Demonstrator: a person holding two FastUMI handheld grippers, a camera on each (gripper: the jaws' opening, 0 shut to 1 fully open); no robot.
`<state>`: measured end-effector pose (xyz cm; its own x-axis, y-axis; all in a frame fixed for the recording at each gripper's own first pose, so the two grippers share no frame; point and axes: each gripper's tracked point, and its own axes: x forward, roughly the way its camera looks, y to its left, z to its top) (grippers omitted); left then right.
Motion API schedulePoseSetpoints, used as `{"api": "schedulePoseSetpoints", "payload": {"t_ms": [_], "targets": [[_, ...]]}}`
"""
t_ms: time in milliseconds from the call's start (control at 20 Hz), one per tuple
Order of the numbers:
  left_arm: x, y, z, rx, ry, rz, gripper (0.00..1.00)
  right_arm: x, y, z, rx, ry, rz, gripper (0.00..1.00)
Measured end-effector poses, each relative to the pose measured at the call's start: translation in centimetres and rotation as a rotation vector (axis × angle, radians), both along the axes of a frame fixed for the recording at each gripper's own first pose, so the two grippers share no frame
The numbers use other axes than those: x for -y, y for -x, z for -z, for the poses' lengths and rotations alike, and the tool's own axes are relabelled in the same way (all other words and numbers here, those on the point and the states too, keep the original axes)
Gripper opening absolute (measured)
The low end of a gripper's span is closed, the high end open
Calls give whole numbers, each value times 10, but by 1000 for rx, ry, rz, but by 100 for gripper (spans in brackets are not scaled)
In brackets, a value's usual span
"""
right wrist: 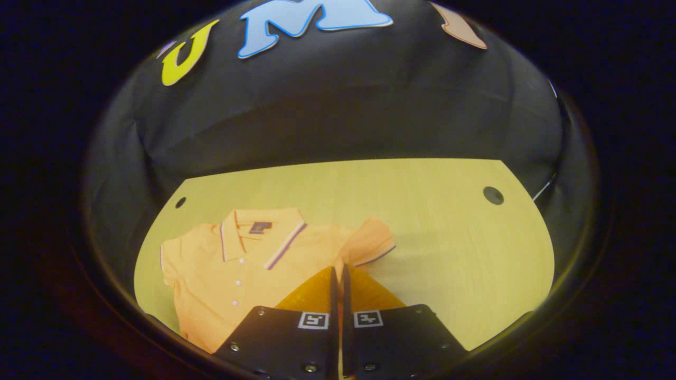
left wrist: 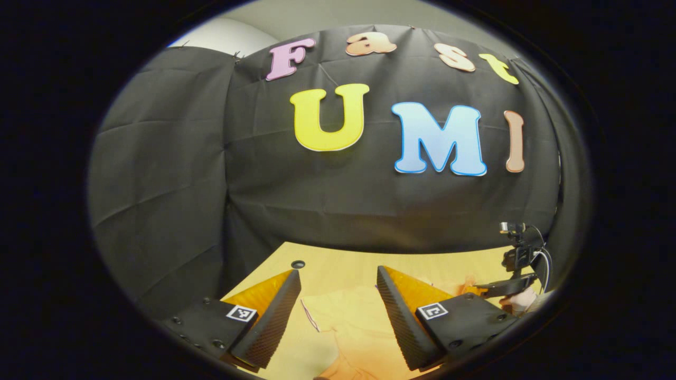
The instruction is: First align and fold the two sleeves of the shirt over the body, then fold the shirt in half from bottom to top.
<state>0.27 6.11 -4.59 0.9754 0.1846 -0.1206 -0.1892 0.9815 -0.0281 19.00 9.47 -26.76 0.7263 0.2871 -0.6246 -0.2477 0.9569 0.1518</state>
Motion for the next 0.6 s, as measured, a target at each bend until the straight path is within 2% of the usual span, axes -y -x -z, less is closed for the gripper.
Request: {"api": "schedulePoseSetpoints", "payload": {"t_ms": [250, 500, 600], "targets": [[-15, 5, 3, -4, 8, -22, 94, -62, 16, -7, 19, 6, -130, 3], [-31, 10, 9, -12, 11, -47, 95, -83, 26, 4, 2, 42, -170, 3], [-35, 10, 13, -18, 12, -52, 94, -87, 29, 6, -16, 36, -180, 9]]}}
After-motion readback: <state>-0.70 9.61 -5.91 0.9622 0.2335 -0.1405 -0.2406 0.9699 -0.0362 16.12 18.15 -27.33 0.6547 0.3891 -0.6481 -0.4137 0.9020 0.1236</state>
